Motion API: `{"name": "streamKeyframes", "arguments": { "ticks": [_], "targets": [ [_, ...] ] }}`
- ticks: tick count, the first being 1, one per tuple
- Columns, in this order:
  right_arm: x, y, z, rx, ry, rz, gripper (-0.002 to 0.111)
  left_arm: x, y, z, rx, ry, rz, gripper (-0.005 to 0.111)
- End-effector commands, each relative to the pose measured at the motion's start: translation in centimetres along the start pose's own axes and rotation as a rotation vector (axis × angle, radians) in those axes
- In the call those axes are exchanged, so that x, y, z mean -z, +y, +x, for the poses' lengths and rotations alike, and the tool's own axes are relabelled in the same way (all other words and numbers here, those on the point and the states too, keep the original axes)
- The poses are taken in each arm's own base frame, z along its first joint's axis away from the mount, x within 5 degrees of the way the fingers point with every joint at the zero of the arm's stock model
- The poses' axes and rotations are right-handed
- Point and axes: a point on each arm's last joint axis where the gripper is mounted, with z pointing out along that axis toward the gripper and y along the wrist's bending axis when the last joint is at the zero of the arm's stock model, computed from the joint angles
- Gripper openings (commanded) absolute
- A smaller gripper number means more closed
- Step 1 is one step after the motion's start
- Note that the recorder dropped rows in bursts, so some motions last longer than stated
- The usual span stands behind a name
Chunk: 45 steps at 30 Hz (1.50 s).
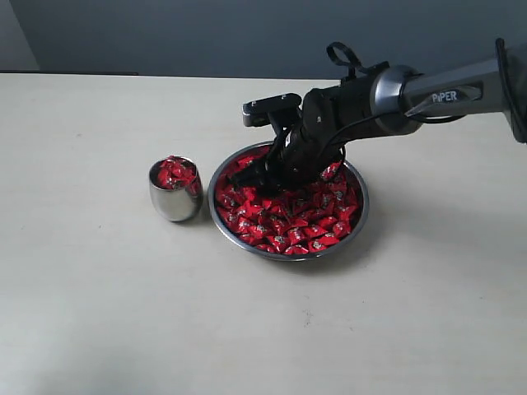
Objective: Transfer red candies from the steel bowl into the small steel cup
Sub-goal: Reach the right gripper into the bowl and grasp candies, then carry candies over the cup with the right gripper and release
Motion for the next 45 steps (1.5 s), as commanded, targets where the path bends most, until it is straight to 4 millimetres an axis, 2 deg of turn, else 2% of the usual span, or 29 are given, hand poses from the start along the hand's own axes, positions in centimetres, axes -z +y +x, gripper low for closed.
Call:
{"name": "streamKeyframes", "arguments": {
  "ticks": [1, 2, 3, 17, 23, 27, 32, 38, 45],
  "targets": [
    [-0.3, -0.3, -0.1, 0.005, -0.017, 0.007, 0.014, 0.1, 0.0, -0.3, -0.002, -0.019, 0.006, 0.000],
    [-0.1, -0.3, -0.2, 0.006, -0.025, 0.006, 0.003, 0.1, 0.0, -0.3, -0.002, -0.019, 0.006, 0.000],
    [0.1, -0.3, -0.3, 0.006, -0.030, 0.005, 0.000, 0.1, 0.0, -0.3, -0.002, -0.019, 0.006, 0.000],
    [8.0, 1.3, -3.0, 0.021, -0.152, -0.031, 0.000, 0.1, 0.0, -0.3, -0.002, -0.019, 0.006, 0.000],
    [8.9, 5.7, -3.1, 0.123, -0.221, -0.089, 0.000, 0.1, 0.0, -0.3, -0.002, -0.019, 0.006, 0.000],
    [8.8, 8.9, -3.7, 0.190, -0.245, -0.131, 0.000, 0.1, 0.0, -0.3, -0.002, -0.019, 0.006, 0.000],
    [7.4, 10.9, -4.2, 0.243, -0.223, -0.152, 0.000, 0.1, 0.0, -0.3, -0.002, -0.019, 0.006, 0.000],
    [4.9, 11.0, -3.7, 0.275, -0.131, -0.141, 0.000, 0.1, 0.0, -0.3, -0.002, -0.019, 0.006, 0.000],
    [3.5, 10.9, -3.2, 0.284, -0.094, -0.134, 0.000, 0.1, 0.0, -0.3, -0.002, -0.019, 0.006, 0.000]
  ]
}}
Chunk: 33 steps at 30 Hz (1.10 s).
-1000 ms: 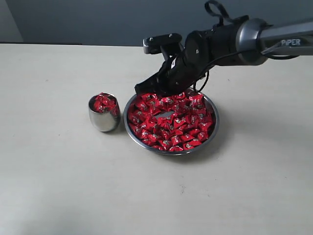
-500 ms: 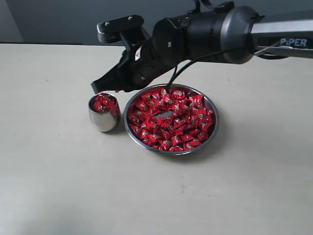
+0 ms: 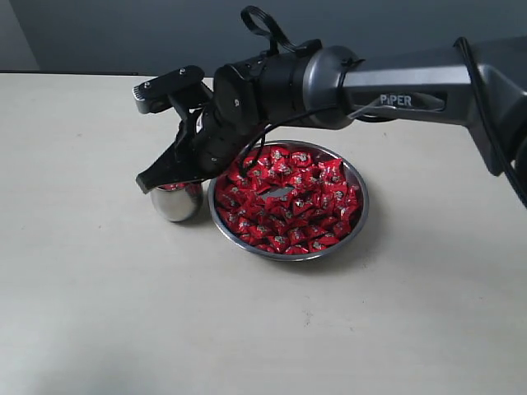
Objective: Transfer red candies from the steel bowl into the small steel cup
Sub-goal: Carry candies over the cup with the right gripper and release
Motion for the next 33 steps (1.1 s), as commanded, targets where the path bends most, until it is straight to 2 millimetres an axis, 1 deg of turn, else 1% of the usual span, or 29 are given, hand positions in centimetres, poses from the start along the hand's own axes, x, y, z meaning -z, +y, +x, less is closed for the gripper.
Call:
{"name": "streamKeyframes", "arguments": {
  "ticks": [1, 3, 10, 12, 15, 16, 17, 22, 25, 28, 31, 33],
  "targets": [
    [-0.3, -0.1, 0.0, 0.021, 0.008, 0.005, 0.000, 0.1, 0.0, -0.3, -0.002, -0.019, 0.006, 0.000],
    [-0.3, -0.1, 0.0, 0.025, 0.006, 0.007, 0.000, 0.1, 0.0, -0.3, -0.002, -0.019, 0.006, 0.000],
    [0.5, 0.1, -1.4, 0.034, -0.017, 0.005, 0.002, 0.1, 0.0, -0.3, -0.002, -0.019, 0.006, 0.000],
    [0.7, 0.1, -1.7, 0.035, -0.020, 0.003, 0.010, 0.1, 0.0, -0.3, -0.002, -0.019, 0.006, 0.000],
    [1.0, 0.2, -1.9, 0.037, -0.001, 0.000, 0.033, 0.1, 0.0, -0.3, -0.002, -0.019, 0.006, 0.000],
    [1.0, 0.2, -1.8, 0.040, 0.007, 0.001, 0.039, 0.1, 0.0, -0.3, -0.002, -0.019, 0.006, 0.000],
    [1.0, 0.2, -1.7, 0.042, 0.015, 0.002, 0.042, 0.1, 0.0, -0.3, -0.002, -0.019, 0.006, 0.000],
    [1.2, 0.2, -1.7, 0.048, 0.024, 0.004, 0.042, 0.1, 0.0, -0.3, -0.002, -0.019, 0.006, 0.000],
    [2.1, 0.3, -2.0, 0.049, 0.019, 0.002, 0.042, 0.1, 0.0, -0.3, -0.002, -0.019, 0.006, 0.000],
    [3.7, 0.1, -2.2, 0.083, 0.042, 0.029, 0.042, 0.1, 0.0, -0.3, -0.002, -0.019, 0.006, 0.000],
    [4.9, -0.4, -1.8, 0.124, 0.110, 0.092, 0.042, 0.1, 0.0, -0.3, -0.002, -0.019, 0.006, 0.000],
    [5.3, -1.0, -1.2, 0.139, 0.158, 0.158, 0.042, 0.1, 0.0, -0.3, -0.002, -0.019, 0.006, 0.000]
  ]
}}
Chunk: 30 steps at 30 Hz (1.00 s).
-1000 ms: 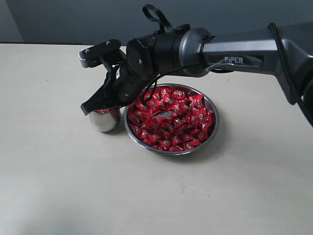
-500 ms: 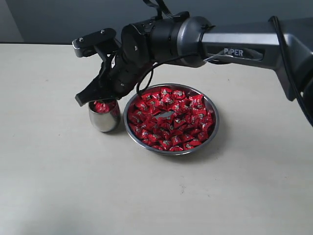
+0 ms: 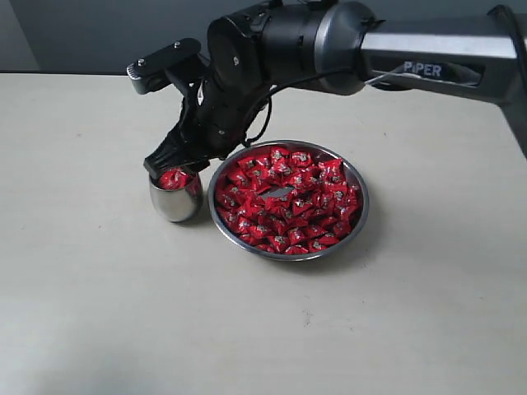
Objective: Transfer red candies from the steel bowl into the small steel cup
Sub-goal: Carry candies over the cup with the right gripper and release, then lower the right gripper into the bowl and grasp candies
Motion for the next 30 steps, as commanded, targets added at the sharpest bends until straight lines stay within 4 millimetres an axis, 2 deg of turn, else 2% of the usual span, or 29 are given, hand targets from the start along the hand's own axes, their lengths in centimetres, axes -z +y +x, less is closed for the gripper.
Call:
{"name": "streamKeyframes", "arguments": {
  "ticks": [1, 5, 8, 12, 16, 23, 27, 29, 30],
  "targets": [
    [1.6, -1.3, 0.8, 0.043, 0.086, 0.134, 0.042, 0.1, 0.0, -0.3, -0.002, -0.019, 0.006, 0.000],
    [0.7, -3.2, 2.3, 0.003, 0.122, 0.237, 0.042, 0.1, 0.0, -0.3, -0.002, -0.019, 0.006, 0.000],
    [-0.7, -6.0, 4.6, -0.089, 0.125, 0.247, 0.042, 0.1, 0.0, -0.3, -0.002, -0.019, 0.006, 0.000],
    [-1.4, -8.6, 5.5, -0.212, 0.040, 0.214, 0.042, 0.1, 0.0, -0.3, -0.002, -0.019, 0.006, 0.000],
    [-3.3, -9.2, 5.6, -0.210, -0.010, 0.200, 0.042, 0.1, 0.0, -0.3, -0.002, -0.019, 0.006, 0.000],
    [-6.5, -11.8, 7.4, -0.275, -0.007, 0.208, 0.042, 0.1, 0.0, -0.3, -0.002, -0.019, 0.006, 0.000],
    [-7.3, -11.8, 7.7, -0.279, -0.006, 0.204, 0.042, 0.1, 0.0, -0.3, -0.002, -0.019, 0.006, 0.000],
    [-7.6, -11.8, 7.9, -0.287, 0.001, 0.200, 0.035, 0.1, 0.0, -0.3, -0.002, -0.019, 0.006, 0.000],
    [-7.8, -11.8, 8.0, -0.289, 0.006, 0.199, 0.028, 0.1, 0.0, -0.3, -0.002, -0.019, 0.006, 0.000]
  ]
}}
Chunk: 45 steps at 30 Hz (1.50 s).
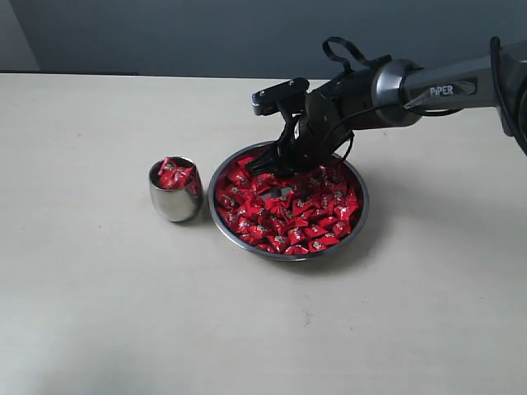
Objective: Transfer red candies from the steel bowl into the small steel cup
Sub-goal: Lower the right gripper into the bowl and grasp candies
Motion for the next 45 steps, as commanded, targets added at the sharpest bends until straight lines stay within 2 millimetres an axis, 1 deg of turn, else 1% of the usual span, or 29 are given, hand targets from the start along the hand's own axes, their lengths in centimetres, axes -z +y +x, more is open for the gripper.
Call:
{"name": "streamKeyframes", "arguments": {
  "ticks": [1, 2, 3, 4, 8, 14, 17, 20, 23, 25, 27, 30, 34, 37, 39, 43, 45],
  "targets": [
    [-0.8, -0.1, 0.4, -0.015, 0.009, -0.005, 0.019, 0.1, 0.0, -0.3, -0.002, -0.019, 0.006, 0.000],
    [-0.8, -0.1, 0.4, -0.017, 0.011, -0.005, 0.012, 0.1, 0.0, -0.3, -0.002, -0.019, 0.006, 0.000],
    [-0.7, -0.1, 0.4, -0.018, 0.011, -0.005, 0.001, 0.1, 0.0, -0.3, -0.002, -0.019, 0.006, 0.000],
    [-0.4, -0.1, 0.3, -0.021, 0.010, -0.006, 0.000, 0.1, 0.0, -0.3, -0.002, -0.019, 0.006, 0.000],
    [1.4, -0.3, -0.3, -0.025, 0.014, 0.000, 0.000, 0.1, 0.0, -0.3, -0.002, -0.019, 0.006, 0.000],
    [5.4, -0.3, -1.7, -0.037, -0.010, 0.000, 0.000, 0.1, 0.0, -0.3, -0.002, -0.019, 0.006, 0.000],
    [7.1, 0.4, -2.3, -0.028, -0.038, -0.010, 0.000, 0.1, 0.0, -0.3, -0.002, -0.019, 0.006, 0.000],
    [8.6, 1.8, -2.8, 0.001, -0.072, -0.030, 0.000, 0.1, 0.0, -0.3, -0.002, -0.019, 0.006, 0.000],
    [9.7, 3.1, -3.0, 0.040, -0.097, -0.049, 0.000, 0.1, 0.0, -0.3, -0.002, -0.019, 0.006, 0.000],
    [9.7, 3.6, -3.0, 0.050, -0.097, -0.054, 0.000, 0.1, 0.0, -0.3, -0.002, -0.019, 0.006, 0.000],
    [9.1, 3.7, -2.7, 0.054, -0.079, -0.054, 0.000, 0.1, 0.0, -0.3, -0.002, -0.019, 0.006, 0.000],
    [7.4, 3.9, -2.1, 0.049, -0.038, -0.056, 0.000, 0.1, 0.0, -0.3, -0.002, -0.019, 0.006, 0.000],
    [4.3, 4.3, -0.9, 0.023, 0.013, -0.075, 0.000, 0.1, 0.0, -0.3, -0.002, -0.019, 0.006, 0.000],
    [2.9, 4.5, -0.3, 0.021, 0.037, -0.086, 0.001, 0.1, 0.0, -0.3, -0.002, -0.019, 0.006, 0.000],
    [2.6, 4.5, -0.1, 0.019, 0.043, -0.088, 0.006, 0.1, 0.0, -0.3, -0.002, -0.019, 0.006, 0.000],
    [2.5, 4.5, -0.1, 0.018, 0.040, -0.090, 0.026, 0.1, 0.0, -0.3, -0.002, -0.019, 0.006, 0.000],
    [2.5, 4.5, -0.1, 0.018, 0.040, -0.090, 0.030, 0.1, 0.0, -0.3, -0.002, -0.019, 0.006, 0.000]
  ]
}}
